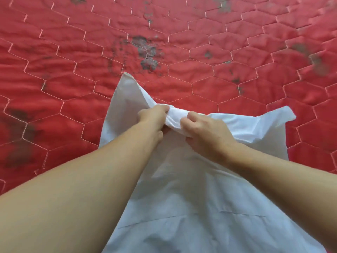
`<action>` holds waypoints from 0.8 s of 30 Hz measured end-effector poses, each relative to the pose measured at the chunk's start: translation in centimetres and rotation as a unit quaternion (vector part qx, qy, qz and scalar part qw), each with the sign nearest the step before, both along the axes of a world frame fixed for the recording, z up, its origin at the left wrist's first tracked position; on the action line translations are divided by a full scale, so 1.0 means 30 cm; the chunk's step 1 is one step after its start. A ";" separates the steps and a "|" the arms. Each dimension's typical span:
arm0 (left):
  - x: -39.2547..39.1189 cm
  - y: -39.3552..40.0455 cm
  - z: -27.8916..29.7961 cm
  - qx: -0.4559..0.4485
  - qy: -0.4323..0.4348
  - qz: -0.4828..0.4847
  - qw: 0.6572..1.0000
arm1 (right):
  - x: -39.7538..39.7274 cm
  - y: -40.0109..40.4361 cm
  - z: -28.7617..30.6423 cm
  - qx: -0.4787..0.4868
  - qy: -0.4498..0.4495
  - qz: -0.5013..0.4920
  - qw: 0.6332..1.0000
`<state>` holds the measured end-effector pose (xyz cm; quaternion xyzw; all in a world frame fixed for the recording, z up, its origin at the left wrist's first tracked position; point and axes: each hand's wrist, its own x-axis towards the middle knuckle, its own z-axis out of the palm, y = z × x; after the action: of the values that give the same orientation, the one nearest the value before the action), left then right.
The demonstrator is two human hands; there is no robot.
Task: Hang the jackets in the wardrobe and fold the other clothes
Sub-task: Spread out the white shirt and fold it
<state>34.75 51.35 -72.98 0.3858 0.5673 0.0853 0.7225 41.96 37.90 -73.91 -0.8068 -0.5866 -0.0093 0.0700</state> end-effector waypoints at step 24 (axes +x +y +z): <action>-0.612 -0.433 -0.017 -0.200 -0.030 0.137 0.970 | -0.492 -0.657 0.023 -0.034 0.236 -0.224 0.945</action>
<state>16.40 38.37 -73.48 0.1495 0.5982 0.0794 0.7833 27.21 18.19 -73.20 -0.8982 -0.3574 0.1863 0.1754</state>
